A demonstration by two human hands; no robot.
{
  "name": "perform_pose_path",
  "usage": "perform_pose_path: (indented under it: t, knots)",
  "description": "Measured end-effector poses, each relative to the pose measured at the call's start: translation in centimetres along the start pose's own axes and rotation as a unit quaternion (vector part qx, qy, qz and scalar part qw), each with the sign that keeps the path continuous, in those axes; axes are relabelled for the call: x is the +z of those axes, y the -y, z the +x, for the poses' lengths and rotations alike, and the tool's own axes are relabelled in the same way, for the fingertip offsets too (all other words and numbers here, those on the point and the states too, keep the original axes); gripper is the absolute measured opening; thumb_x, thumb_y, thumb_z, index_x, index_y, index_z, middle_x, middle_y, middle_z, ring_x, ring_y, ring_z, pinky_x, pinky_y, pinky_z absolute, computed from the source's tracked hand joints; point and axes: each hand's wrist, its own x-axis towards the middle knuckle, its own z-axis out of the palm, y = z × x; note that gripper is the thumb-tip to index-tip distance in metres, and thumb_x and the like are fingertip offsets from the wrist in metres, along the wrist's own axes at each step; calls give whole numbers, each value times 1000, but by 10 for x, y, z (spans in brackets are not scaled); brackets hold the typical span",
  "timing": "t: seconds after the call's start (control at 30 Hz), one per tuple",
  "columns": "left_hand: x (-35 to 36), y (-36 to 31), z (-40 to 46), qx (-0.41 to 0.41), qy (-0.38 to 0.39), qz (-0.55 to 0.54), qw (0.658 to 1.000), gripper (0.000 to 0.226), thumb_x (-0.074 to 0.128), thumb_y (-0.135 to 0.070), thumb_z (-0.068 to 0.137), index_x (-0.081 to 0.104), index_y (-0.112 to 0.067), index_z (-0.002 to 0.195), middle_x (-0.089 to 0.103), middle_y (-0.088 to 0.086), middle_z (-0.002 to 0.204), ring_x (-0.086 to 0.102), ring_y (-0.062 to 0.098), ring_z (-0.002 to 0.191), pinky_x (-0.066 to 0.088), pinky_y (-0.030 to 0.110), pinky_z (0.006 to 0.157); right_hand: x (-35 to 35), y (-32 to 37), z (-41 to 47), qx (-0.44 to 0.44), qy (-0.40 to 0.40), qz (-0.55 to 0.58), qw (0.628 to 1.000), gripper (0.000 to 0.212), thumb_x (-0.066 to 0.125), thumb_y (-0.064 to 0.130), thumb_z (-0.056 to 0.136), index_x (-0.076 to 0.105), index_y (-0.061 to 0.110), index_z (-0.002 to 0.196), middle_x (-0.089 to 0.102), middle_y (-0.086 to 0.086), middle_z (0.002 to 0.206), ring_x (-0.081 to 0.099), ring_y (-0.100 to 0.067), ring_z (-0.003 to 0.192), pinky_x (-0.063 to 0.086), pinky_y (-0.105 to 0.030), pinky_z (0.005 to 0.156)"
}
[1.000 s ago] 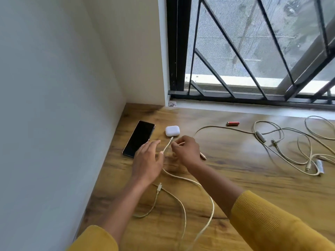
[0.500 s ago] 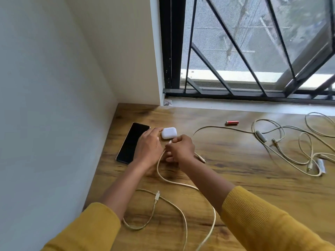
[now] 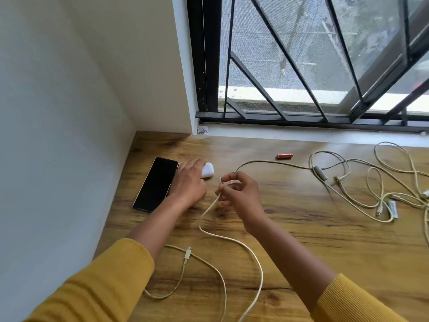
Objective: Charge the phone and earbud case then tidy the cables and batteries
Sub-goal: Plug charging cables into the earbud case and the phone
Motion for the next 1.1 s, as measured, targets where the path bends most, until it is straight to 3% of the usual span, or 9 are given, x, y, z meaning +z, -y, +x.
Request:
perform_pose_path:
  t: [0.2,0.3,0.37,0.47,0.57,0.63,0.77,0.93,1.1]
  knots:
    - [2,0,3,-8,-10,26,1000,60,64,-5,94,50,-15,152,53,5,151,42,30,141,32,38,119,-14,-6,-10,-55,-12,-53,997,20,60,-7,95,76,5,97,73,-26,85,68,-18,68,56,-24,57]
    - [0,-1,1,-29,-11,11,999,57,70,-8,90,56,-13,145,55,7,144,45,30,136,36,38,113,-16,-9,-13,-106,-20,-104,989,30,60,-10,86,78,11,96,75,-13,81,69,-14,73,57,-27,67]
    - [-2,-2,-4,-51,-17,-17,998,50,73,-11,86,63,-14,135,62,7,132,54,31,124,44,39,102,-17,-9,-15,-143,-27,-138,980,33,62,-13,83,77,13,97,75,0,82,70,-8,76,56,-21,70]
    - [-9,-7,-23,-89,-26,-104,990,45,78,-17,85,70,-20,129,71,2,121,66,25,110,55,38,92,-19,-6,-19,-218,-59,-205,952,30,73,-7,81,76,18,97,75,11,83,71,-5,77,57,-22,71]
    - [-14,-10,-47,-136,-19,-248,959,46,83,-20,85,73,-21,130,72,-6,115,70,12,100,60,30,81,-20,-4,-22,-314,-88,-275,905,25,87,7,79,77,21,98,74,12,82,69,-6,75,59,-35,69]
    - [-14,-8,-62,-162,-14,-333,929,42,85,-23,85,76,-21,126,76,-6,113,72,12,101,61,32,85,-22,-4,-24,-370,-105,-302,872,23,89,12,80,78,20,100,74,9,85,67,-12,77,58,-40,66]
    - [-11,-12,-85,-199,-15,-474,858,32,86,-20,87,80,-18,118,82,4,99,74,17,87,60,33,79,-24,-5,-30,-422,-157,-328,831,21,91,16,80,83,20,99,60,0,92,57,-18,79,48,-34,61]
    - [-17,-19,-108,-198,-7,-571,797,32,82,-13,89,76,-9,120,80,14,99,70,21,83,60,29,74,-22,-7,-43,-433,-148,-255,852,18,85,5,85,82,13,101,70,0,99,69,-16,82,58,-41,66]
    - [-22,-18,-123,-200,-16,-603,772,35,81,-6,88,74,-4,123,80,18,105,73,28,89,65,39,88,-18,2,-65,-387,-107,-148,904,21,78,-6,88,80,12,98,78,10,91,76,-7,86,63,-34,75]
